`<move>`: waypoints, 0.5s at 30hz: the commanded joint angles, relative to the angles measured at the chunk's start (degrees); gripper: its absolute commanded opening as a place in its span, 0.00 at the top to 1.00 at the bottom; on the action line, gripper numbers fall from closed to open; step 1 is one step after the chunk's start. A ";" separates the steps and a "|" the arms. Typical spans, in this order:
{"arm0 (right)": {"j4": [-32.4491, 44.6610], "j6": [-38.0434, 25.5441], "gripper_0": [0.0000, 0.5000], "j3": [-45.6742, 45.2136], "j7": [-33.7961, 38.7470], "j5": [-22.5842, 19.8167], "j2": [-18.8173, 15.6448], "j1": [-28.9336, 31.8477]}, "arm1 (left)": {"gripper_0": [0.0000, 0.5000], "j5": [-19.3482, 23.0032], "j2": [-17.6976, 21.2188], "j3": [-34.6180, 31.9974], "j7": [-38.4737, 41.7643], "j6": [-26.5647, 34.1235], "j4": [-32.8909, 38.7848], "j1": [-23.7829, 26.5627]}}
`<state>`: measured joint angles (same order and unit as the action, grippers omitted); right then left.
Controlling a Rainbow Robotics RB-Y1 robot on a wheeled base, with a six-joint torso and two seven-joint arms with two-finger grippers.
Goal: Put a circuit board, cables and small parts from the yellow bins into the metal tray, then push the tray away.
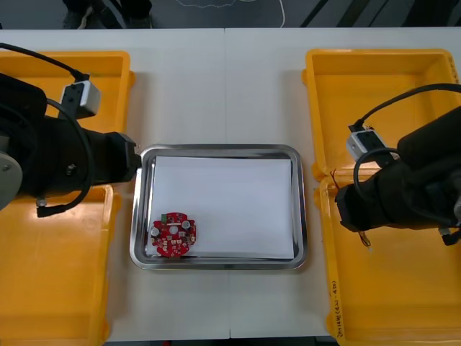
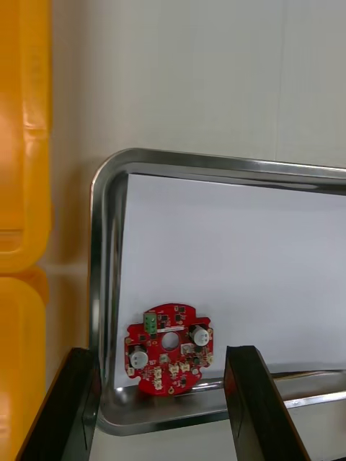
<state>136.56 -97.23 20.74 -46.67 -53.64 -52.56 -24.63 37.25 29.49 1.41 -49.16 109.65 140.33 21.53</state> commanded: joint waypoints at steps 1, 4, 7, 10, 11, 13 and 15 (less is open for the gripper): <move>-2.17 -0.24 1.00 5.28 0.00 0.29 2.81 -6.92 | 0.00 3.36 5.05 -5.89 -4.63 0.35 1.79 1.59; -3.75 -0.24 1.00 8.09 -1.40 0.29 4.22 -9.73 | 0.00 5.38 6.81 -9.15 -4.54 0.35 1.08 1.50; -5.51 -0.32 1.00 10.82 -5.18 0.38 5.54 -12.37 | 0.00 7.66 9.36 -11.78 -4.71 0.35 -0.76 1.59; -6.83 -0.24 1.00 13.45 -8.35 1.61 6.86 -14.12 | 0.00 9.77 12.08 -14.07 -5.24 0.35 -3.22 1.77; -7.01 -0.24 1.00 13.98 -8.96 1.96 7.03 -14.39 | 0.00 10.04 12.52 -14.42 -5.42 0.35 -3.84 1.94; -7.97 -0.24 1.00 16.00 -11.60 3.19 8.26 -15.44 | 0.00 11.44 14.46 -15.65 -5.94 0.35 -6.39 2.82; -8.68 -0.15 1.00 17.67 -13.97 4.33 9.41 -16.23 | 0.00 12.32 15.86 -16.09 -6.38 0.35 -8.94 3.61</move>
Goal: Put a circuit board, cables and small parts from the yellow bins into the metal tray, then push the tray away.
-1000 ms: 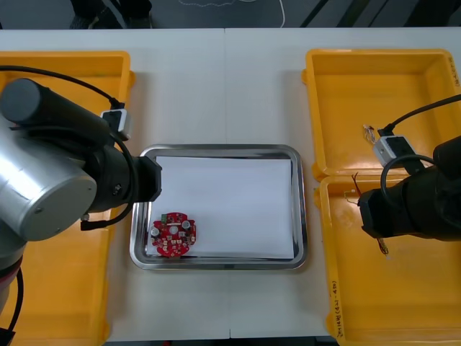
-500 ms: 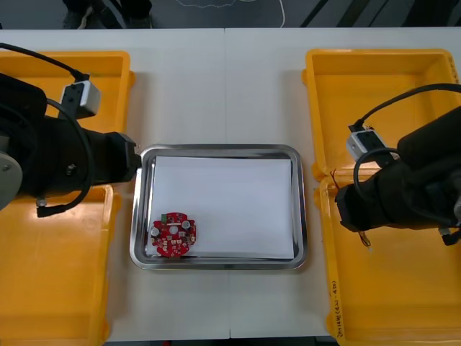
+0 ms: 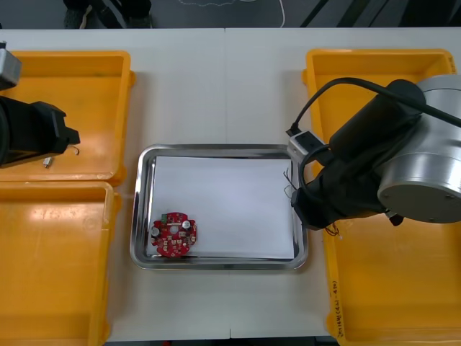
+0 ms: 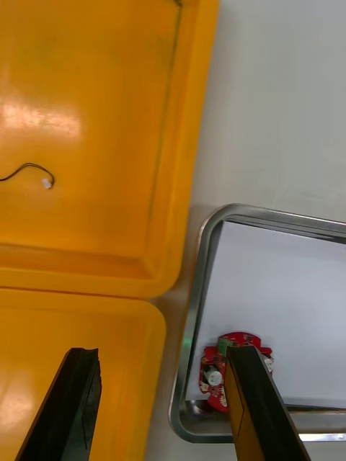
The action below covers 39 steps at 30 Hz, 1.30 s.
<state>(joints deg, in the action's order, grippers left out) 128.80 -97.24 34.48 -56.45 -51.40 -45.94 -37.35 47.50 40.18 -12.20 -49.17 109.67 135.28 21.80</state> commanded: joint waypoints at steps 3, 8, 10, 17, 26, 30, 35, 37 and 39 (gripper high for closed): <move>-1.79 -0.14 1.00 6.92 -8.06 4.64 4.46 -5.10 | 0.00 3.30 7.90 -2.48 -7.17 0.33 -8.19 4.92; -3.20 -0.23 1.00 11.05 -12.01 7.45 7.09 -6.68 | 0.00 4.00 10.62 -2.48 -11.74 0.33 -16.01 7.65; -3.90 -0.23 1.00 12.63 -14.56 8.15 8.24 -7.73 | 0.00 3.91 11.41 -2.48 -14.46 0.33 -20.58 9.05; -5.40 -0.14 1.00 16.06 -17.46 9.65 11.49 -9.76 | 0.00 2.51 12.29 -2.48 -23.43 0.19 -32.27 13.01; -8.56 2.94 1.00 22.74 -18.25 16.50 14.65 -10.90 | 0.01 0.84 12.64 0.25 -31.25 -5.70 -43.08 17.05; -10.23 4.87 1.00 24.23 -19.13 17.56 15.27 -10.90 | 0.00 0.84 13.52 2.44 -34.33 -7.72 -47.74 19.16; -11.11 7.24 1.00 27.22 -19.84 19.84 15.71 -11.07 | 0.00 0.84 15.02 6.14 -38.81 -10.71 -54.68 22.41; -11.20 7.77 1.00 28.45 -20.01 20.81 15.71 -11.25 | 0.00 0.75 15.28 7.45 -40.21 -12.29 -56.70 23.29; -11.46 8.56 1.00 30.12 -20.10 21.69 15.71 -11.60 | 0.00 0.57 15.46 8.77 -42.15 -14.58 -59.43 24.08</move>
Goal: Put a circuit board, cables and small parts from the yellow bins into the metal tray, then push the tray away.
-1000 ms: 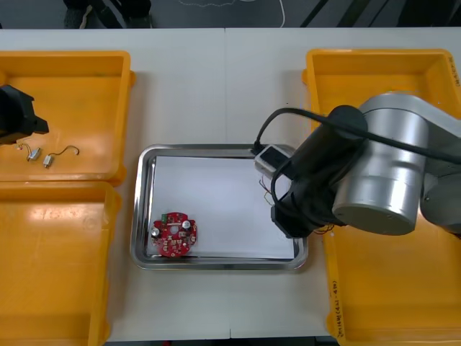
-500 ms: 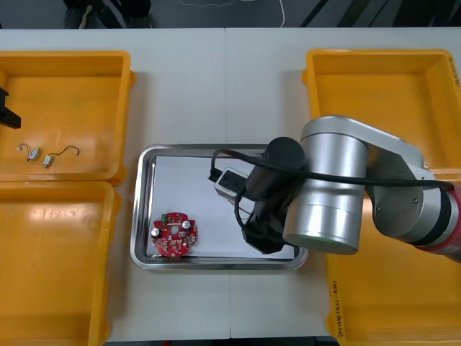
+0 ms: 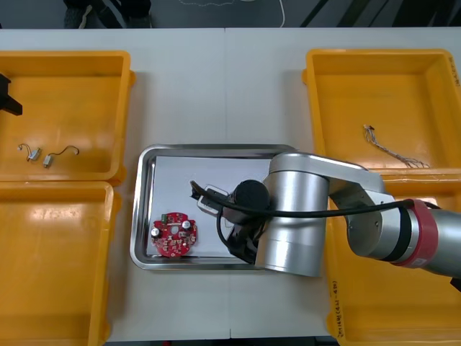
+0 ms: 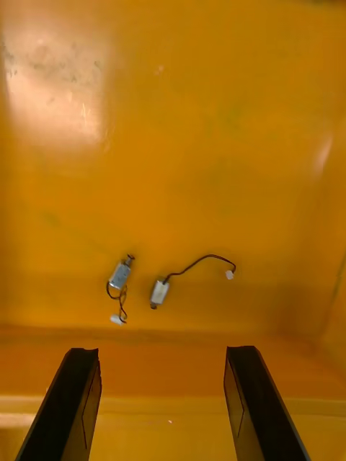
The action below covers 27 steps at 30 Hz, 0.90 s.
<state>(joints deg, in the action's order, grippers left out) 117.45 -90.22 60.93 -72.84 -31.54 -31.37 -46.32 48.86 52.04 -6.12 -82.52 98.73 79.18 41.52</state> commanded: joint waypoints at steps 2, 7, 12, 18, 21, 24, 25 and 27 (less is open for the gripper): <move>-0.55 1.98 1.00 4.37 -3.71 2.10 1.14 -2.81 | 0.00 -0.78 3.69 3.66 -10.21 -5.57 -4.92 4.54; -1.96 3.65 1.00 4.98 -4.15 2.01 1.31 -2.90 | 0.00 -0.87 3.77 5.50 -13.90 -9.70 -8.70 4.54; -3.89 6.46 1.00 6.30 -4.50 2.27 1.57 -3.34 | 0.00 -0.96 3.95 7.88 -15.22 -11.90 -10.54 4.54; -4.95 6.82 1.00 7.27 -4.59 2.27 1.66 -4.48 | 0.00 -0.34 4.21 10.60 -15.92 -15.77 -13.79 4.54; -5.03 6.64 1.00 7.27 -4.33 2.27 1.49 -4.66 | 0.01 -0.34 4.21 11.75 -16.18 -16.56 -14.67 4.45; -4.95 6.64 0.88 7.27 -4.24 2.27 1.31 -5.18 | 0.01 0.10 4.21 12.89 -16.09 -17.08 -15.73 4.45; -4.95 6.55 0.72 7.27 -4.15 2.27 1.40 -5.27 | 0.01 0.19 4.21 13.42 -16.18 -17.26 -16.08 4.54; -4.95 6.46 0.47 7.27 -4.06 2.27 1.40 -5.36 | 0.01 0.54 4.21 14.65 -16.09 -17.88 -16.87 4.45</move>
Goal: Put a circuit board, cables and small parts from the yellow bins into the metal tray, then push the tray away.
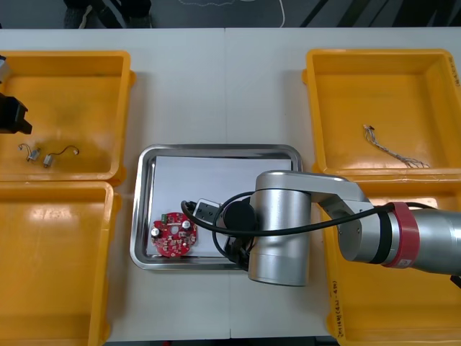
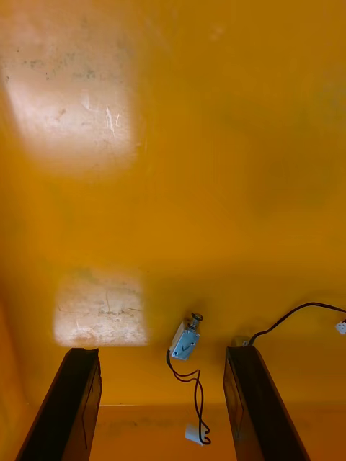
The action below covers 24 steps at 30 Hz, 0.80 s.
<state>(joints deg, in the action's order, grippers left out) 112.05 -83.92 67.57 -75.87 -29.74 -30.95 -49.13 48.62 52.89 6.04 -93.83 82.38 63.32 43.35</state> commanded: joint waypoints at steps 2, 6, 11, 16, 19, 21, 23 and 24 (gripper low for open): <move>0.45 -0.02 0.30 0.63 -0.77 0.47 0.98 -2.64 | 0.01 1.13 3.36 3.54 -4.79 -2.23 -2.06 2.62; 0.71 -0.72 0.12 0.63 -0.42 0.47 0.89 -3.34 | 0.01 1.92 3.28 5.92 -4.70 -3.98 -3.29 2.71; 1.59 -5.12 0.11 -0.33 0.46 -1.37 0.89 -5.45 | 0.02 2.80 3.28 7.15 -4.61 -4.16 -4.17 2.62; 1.85 -9.51 0.11 -6.49 0.37 -6.21 0.98 -5.89 | 0.02 3.59 3.28 8.64 -4.61 -4.16 -4.44 2.27; 1.94 -11.09 0.11 -8.95 0.02 -7.35 1.06 -6.24 | 0.02 3.85 3.28 8.64 -4.70 -4.25 -4.35 1.74; 1.85 -12.50 0.11 -11.32 -0.15 -8.23 1.06 -6.59 | 0.02 4.20 3.10 8.64 -4.70 -4.60 -4.35 1.30; 1.94 -13.55 0.11 -13.43 -0.15 -9.02 1.06 -6.59 | 0.03 4.29 2.93 8.64 -4.70 -4.95 -4.35 0.95; 1.94 -14.43 0.11 -15.27 -0.15 -9.63 1.06 -6.68 | 0.02 4.38 2.93 8.64 -4.70 -5.21 -4.35 0.77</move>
<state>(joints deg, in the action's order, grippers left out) 112.21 -96.63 57.60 -75.85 -37.84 -30.92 -53.36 52.34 52.94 14.28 -93.83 78.34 58.76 43.34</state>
